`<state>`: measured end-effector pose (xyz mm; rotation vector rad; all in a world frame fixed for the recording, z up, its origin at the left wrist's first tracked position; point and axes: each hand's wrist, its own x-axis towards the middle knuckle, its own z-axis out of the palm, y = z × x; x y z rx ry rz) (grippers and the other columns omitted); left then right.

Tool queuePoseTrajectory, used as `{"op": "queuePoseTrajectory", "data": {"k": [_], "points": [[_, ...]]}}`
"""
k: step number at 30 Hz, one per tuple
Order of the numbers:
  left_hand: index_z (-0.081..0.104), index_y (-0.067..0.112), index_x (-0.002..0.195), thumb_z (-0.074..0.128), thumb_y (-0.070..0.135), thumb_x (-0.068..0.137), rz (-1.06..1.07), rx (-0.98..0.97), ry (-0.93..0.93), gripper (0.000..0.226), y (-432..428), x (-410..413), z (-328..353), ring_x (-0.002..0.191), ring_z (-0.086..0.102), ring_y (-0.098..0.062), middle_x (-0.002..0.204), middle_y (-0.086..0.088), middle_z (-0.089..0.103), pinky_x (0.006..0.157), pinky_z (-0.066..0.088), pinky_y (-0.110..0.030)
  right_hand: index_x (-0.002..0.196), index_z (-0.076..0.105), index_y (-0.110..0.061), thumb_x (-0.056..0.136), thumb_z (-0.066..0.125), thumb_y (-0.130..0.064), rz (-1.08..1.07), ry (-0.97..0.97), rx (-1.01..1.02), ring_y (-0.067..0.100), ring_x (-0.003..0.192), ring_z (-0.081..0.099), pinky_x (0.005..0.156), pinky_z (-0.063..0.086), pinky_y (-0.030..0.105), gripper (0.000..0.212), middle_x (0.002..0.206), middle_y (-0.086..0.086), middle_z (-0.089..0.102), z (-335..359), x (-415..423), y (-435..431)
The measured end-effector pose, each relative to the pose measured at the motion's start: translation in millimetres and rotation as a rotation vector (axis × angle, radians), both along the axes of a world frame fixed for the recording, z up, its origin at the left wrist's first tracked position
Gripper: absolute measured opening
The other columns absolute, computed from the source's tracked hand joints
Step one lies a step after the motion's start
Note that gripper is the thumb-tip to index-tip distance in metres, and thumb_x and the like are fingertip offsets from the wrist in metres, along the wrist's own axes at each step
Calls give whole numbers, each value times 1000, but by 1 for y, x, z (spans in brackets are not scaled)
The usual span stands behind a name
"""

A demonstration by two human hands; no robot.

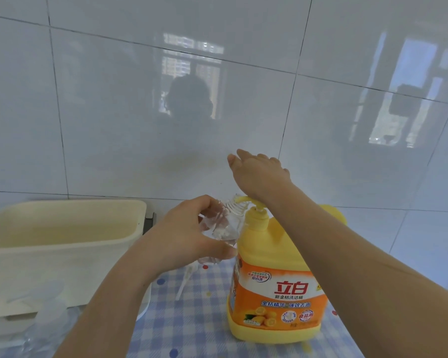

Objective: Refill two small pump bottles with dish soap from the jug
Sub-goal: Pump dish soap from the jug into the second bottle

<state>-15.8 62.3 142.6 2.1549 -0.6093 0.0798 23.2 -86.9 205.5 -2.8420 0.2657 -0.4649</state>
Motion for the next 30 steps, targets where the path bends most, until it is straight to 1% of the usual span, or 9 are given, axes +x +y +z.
{"op": "queuePoseTrajectory", "data": {"k": [3,5,8,11,15,20,24,26,30], "points": [[54,36,106,85,34,66,-8,9,-5,50,1,0,0,98,56,1,110,19,60,70,39,-10,148,30,-29,102,18,-45,-1,-1,10,34,140,23,110,20,50,50,153,10,32,-1,0,0],[54,34,109,85,32,67,-8,31,-5,52,3,0,0,101,57,-2,113,17,59,69,39,-9,147,32,-27,102,18,-44,4,14,7,34,138,26,109,21,50,50,151,10,35,-5,0,1],[53,35,112,84,31,69,-7,56,-11,54,5,-1,0,107,55,-6,117,18,56,72,40,-14,146,33,-27,102,18,-44,10,21,20,34,137,27,108,22,49,50,150,9,37,-9,-1,1],[52,36,106,84,30,69,-20,48,-14,50,5,0,-1,105,56,-5,114,17,58,69,38,-9,146,33,-27,102,18,-44,12,16,30,33,137,28,109,23,49,50,151,8,37,-9,0,1],[50,38,107,85,32,68,-17,60,-11,52,5,1,-1,105,56,-5,113,20,56,69,37,-6,145,35,-26,101,19,-44,21,21,40,33,137,29,109,25,48,50,151,6,38,-10,2,0],[50,37,109,84,30,69,-24,60,-11,52,4,2,-1,107,55,-6,116,17,57,69,36,-5,145,37,-25,101,20,-44,32,21,46,32,137,30,109,25,46,50,151,5,39,-10,4,-1],[50,38,110,84,30,70,-14,55,-9,53,4,3,-2,106,55,-4,116,18,56,68,35,-4,146,34,-25,102,20,-44,41,24,45,31,138,29,110,25,45,51,152,4,37,-10,5,-1],[52,37,111,84,31,69,-17,48,-9,54,4,4,-3,107,55,-4,116,18,57,69,35,-4,148,33,-26,102,21,-44,48,26,55,31,139,28,110,24,45,51,152,4,36,-9,6,-2],[56,33,113,84,30,69,-29,24,-1,53,4,4,-3,107,57,-5,115,16,60,74,41,-12,149,30,-26,102,22,-45,56,42,62,30,140,27,111,24,45,51,154,4,34,-8,8,-3]]}}
